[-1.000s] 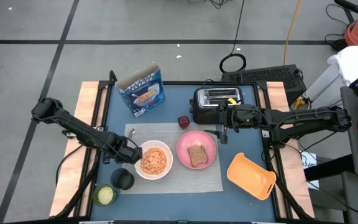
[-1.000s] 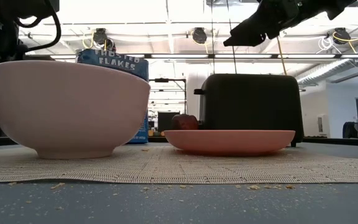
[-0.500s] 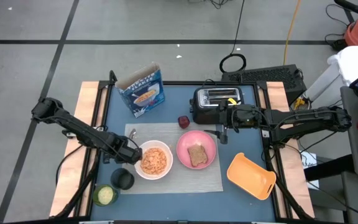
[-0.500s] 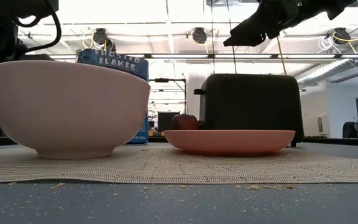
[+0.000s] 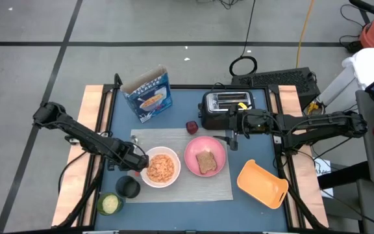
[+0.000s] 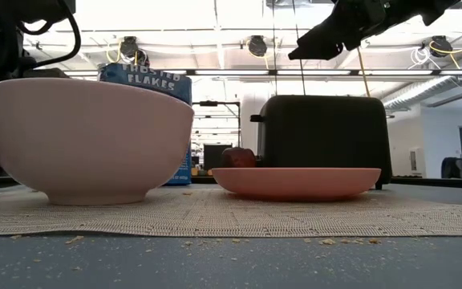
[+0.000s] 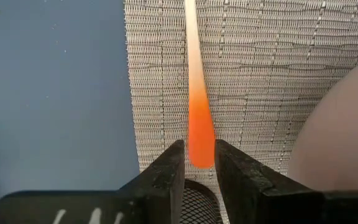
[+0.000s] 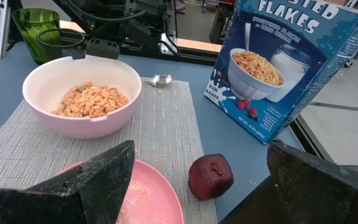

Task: Arrange a breakfast setting
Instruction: Return to Home Position

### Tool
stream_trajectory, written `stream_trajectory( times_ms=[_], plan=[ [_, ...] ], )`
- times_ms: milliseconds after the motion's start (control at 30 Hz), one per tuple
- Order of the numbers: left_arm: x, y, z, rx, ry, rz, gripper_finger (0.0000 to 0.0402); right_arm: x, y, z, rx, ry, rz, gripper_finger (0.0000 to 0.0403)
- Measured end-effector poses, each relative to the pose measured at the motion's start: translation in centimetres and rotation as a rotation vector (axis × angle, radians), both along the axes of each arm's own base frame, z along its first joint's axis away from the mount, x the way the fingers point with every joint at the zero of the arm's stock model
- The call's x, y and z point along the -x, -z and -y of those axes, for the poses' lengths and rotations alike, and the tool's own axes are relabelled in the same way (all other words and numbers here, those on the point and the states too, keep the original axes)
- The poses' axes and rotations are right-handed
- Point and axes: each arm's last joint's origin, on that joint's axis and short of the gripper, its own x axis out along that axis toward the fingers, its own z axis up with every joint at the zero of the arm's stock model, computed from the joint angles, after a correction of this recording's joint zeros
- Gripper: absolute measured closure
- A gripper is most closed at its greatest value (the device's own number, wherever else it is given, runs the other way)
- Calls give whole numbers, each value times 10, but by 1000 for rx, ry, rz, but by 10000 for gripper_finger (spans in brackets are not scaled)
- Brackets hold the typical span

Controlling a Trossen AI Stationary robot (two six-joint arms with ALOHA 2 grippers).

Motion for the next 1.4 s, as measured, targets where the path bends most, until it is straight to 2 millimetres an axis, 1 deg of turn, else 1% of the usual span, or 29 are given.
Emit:
stream_trajectory(
  times_ms=[267,367,500,733,933,1000,1100,1233,1333,1400],
  plan=[
    [0,0,0,-1,4,0,304,0,0,0,0,0,0,51],
    [1,-1,0,6,52,1,304,0,0,0,0,0,0,51],
    [4,-6,0,61,138,17,304,0,0,0,0,0,0,51],
    [19,-29,-5,106,295,120,304,0,0,0,-2,0,1,51],
    [36,-56,-14,82,496,352,305,0,0,0,-2,1,1,51],
    [42,-63,-17,25,566,437,305,0,0,0,-3,1,0,51],
    [47,-75,-23,-137,676,581,305,0,0,0,-3,1,1,51],
    [49,-89,-30,-437,840,744,305,0,0,0,-3,1,1,51],
    [51,-99,-35,-680,970,796,305,0,0,0,-3,1,1,51],
    [53,-104,-38,-835,1044,795,305,0,0,0,-3,1,4,51]
  ],
)
